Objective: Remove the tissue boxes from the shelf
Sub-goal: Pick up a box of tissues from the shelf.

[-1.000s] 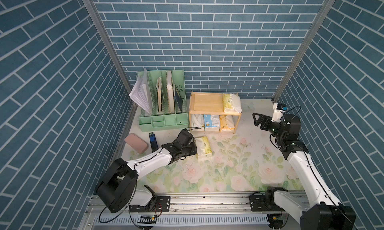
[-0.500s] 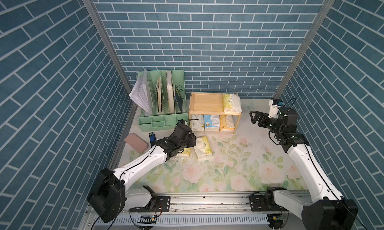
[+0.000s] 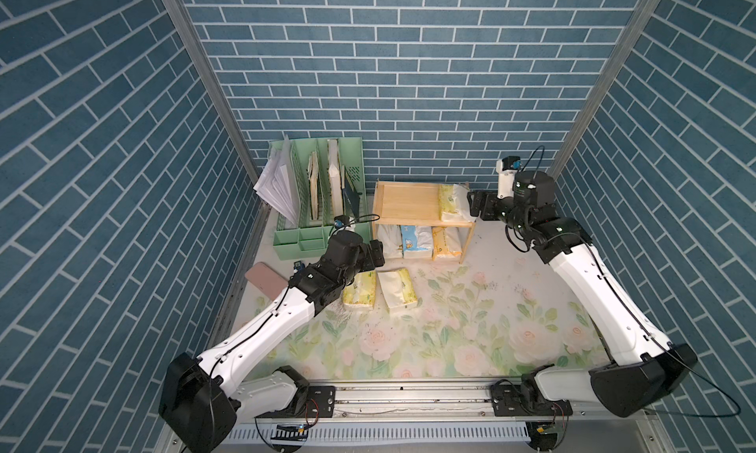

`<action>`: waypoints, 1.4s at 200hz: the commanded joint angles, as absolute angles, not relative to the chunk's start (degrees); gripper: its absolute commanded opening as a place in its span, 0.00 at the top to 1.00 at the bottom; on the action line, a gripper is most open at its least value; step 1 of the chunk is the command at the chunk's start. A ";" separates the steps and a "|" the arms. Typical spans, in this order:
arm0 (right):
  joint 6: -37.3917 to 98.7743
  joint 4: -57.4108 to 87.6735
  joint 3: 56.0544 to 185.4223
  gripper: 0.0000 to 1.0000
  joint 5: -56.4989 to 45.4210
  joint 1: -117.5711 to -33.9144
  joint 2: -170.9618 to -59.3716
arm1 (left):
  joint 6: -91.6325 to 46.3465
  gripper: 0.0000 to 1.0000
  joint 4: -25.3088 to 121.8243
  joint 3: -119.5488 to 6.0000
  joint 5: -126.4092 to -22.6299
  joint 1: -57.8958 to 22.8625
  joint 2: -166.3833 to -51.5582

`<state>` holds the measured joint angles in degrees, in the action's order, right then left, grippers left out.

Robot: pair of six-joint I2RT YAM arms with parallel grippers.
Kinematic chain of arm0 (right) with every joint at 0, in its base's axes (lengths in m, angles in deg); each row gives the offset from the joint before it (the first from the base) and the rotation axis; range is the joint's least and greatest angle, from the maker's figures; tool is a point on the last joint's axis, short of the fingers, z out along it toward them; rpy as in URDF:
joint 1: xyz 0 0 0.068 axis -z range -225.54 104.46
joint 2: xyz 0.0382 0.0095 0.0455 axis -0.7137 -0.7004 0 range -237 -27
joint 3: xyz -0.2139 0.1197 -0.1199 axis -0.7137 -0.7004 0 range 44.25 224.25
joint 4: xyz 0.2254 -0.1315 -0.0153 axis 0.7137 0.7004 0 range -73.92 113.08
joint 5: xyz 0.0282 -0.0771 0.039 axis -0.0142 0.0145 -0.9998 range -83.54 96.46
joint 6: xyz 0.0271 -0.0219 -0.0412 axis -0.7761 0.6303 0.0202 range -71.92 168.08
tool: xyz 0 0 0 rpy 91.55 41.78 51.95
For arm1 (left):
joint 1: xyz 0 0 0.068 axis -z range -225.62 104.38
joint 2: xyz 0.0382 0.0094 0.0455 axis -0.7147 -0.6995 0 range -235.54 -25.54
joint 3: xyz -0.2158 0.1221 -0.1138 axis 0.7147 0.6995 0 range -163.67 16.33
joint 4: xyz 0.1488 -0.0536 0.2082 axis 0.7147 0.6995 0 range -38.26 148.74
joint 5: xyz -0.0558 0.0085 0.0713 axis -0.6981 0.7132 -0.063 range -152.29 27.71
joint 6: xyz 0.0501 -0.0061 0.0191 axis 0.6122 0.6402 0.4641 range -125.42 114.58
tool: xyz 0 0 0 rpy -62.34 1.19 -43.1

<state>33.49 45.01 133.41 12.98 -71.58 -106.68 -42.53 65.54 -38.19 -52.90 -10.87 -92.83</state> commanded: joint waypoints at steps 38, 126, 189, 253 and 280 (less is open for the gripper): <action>42.03 57.43 146.06 0.13 24.79 -78.23 -117.17 | -41.95 0.00 63.92 -39.65 -53.67 -11.19 -93.82; 42.50 55.73 144.69 0.08 22.72 -77.19 -115.45 | -44.58 0.05 54.66 -60.14 -74.80 -12.66 -111.79; 42.35 51.25 134.80 0.06 24.26 -76.30 -105.53 | -48.27 0.16 52.18 -74.52 -85.88 -12.32 -127.95; 45.43 41.82 119.06 0.00 24.87 -76.06 -91.31 | -47.32 0.31 56.18 -86.65 -88.53 -11.69 -138.35; 45.53 41.35 116.79 0.00 26.06 -75.95 -88.62 | -47.50 0.37 56.71 -89.78 -89.62 -11.55 -141.19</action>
<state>43.91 44.81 118.16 23.98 -76.22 -90.70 -48.16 55.07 -86.58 -87.79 -11.84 -139.23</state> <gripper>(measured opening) 0.999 0.651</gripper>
